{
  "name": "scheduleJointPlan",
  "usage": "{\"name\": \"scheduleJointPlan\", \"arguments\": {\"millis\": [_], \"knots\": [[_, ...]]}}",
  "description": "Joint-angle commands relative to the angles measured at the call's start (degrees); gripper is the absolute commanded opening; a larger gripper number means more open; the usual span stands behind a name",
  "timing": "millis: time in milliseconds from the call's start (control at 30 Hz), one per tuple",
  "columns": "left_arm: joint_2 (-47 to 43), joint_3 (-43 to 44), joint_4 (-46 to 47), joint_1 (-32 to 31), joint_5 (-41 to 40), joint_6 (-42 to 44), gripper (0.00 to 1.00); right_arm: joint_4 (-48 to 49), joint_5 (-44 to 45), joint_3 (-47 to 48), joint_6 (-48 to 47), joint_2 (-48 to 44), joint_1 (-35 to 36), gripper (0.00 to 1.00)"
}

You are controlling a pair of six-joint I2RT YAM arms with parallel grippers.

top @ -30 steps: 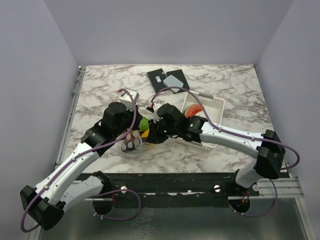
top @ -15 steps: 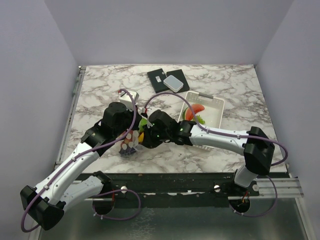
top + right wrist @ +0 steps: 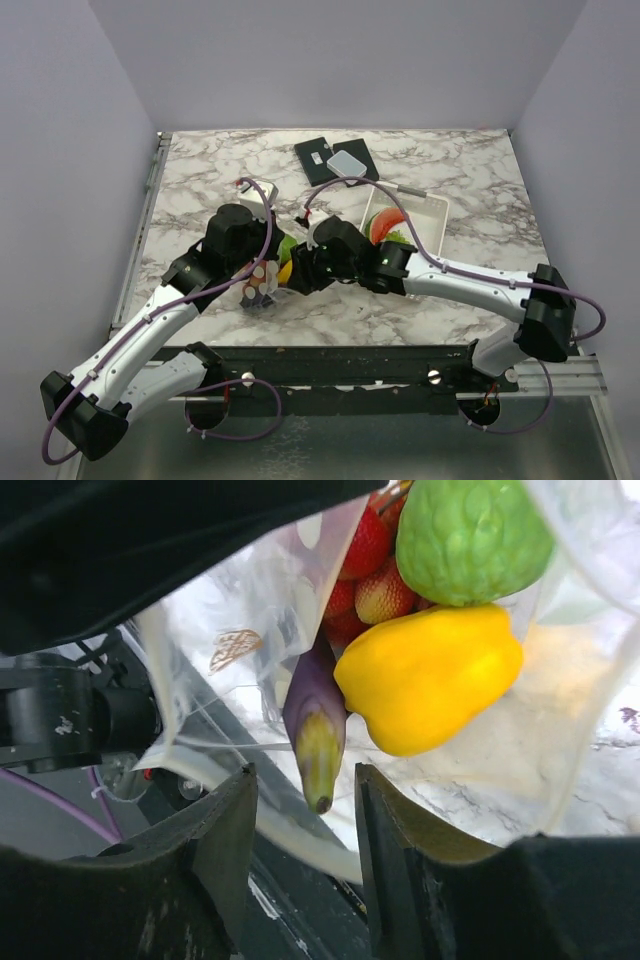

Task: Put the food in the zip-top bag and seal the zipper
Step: Place the fake vegetable in the zipper food storage bag, then pick up the fake fruit from the bin.

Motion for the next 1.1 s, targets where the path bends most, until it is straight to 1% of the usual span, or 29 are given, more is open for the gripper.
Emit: {"name": "scheduleJointPlan", "arguments": {"millis": [0, 233, 533, 667, 900, 1067], "knots": [[-0.6, -0.3, 1.9, 0.0, 0.2, 0.4, 0.0, -3.2, 6.3, -0.6, -0.7, -4.8, 0.4, 0.5], [-0.6, -0.3, 1.9, 0.0, -0.1, 0.4, 0.0, -8.4, 14.0, -0.5, -2.4, -9.9, 0.5, 0.56], [-0.7, -0.3, 1.9, 0.0, 0.1, 0.4, 0.0, -16.2, 27.5, -0.8, -4.4, -16.7, 0.2, 0.67], [-0.8, -0.3, 2.0, 0.0, 0.0, 0.4, 0.0, -20.4, 32.2, -0.8, -4.5, -18.3, -1.3, 0.69], [-0.8, -0.3, 2.0, 0.0, -0.1, 0.3, 0.0, -22.8, 35.0, -2.5, -6.1, -19.8, -6.9, 0.72], [-0.5, -0.3, 1.9, 0.0, -0.1, 0.4, 0.0, -21.7, 34.0, -5.0, -8.1, -19.9, -12.5, 0.77]]}}
